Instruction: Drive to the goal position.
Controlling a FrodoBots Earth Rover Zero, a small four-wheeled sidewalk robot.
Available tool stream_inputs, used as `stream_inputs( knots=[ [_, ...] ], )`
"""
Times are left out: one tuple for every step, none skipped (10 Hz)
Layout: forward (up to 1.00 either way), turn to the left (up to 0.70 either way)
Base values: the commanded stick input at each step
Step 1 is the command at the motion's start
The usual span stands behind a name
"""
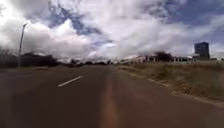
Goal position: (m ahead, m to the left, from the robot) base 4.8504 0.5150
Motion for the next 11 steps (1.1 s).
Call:
stream_inputs(
  knots=[
    [0.7,-0.35],
    [0.7,-0.35],
    [0.7,-0.35],
    [0.7,-0.35],
    [0.7,0.0],
    [0.7,0.0],
    [0.7,0.0],
    [0.7,0.0],
    [0.7,0.0],
    [0.7,0.0],
    [0.7,0.0]
  ],
)
